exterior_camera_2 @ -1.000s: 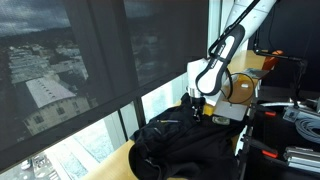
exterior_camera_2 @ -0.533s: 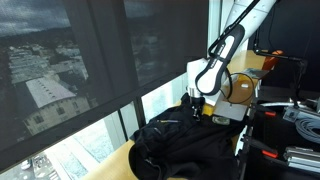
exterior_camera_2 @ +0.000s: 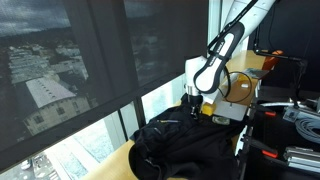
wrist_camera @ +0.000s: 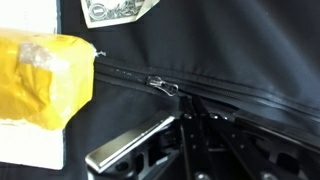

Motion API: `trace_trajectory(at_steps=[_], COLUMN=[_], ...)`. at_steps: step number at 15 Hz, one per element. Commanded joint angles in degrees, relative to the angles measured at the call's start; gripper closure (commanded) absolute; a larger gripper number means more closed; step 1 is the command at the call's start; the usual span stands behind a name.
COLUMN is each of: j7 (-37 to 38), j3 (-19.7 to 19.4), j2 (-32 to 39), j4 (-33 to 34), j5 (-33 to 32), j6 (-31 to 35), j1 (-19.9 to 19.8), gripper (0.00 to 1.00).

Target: Close the zip of the jersey

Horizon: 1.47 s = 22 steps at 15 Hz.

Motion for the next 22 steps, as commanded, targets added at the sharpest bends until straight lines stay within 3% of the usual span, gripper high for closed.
trace_trajectory(at_steps=[1, 22], j7=[1.5, 1.3], j3=[0.2, 2.9], j2=[-1.7, -2.6], j4=[-0.4, -0.8], j5=[-1.6, -3.7], j6=[-1.4, -1.5], j1=[0.3, 6.3], gripper=[0.99, 0.99])
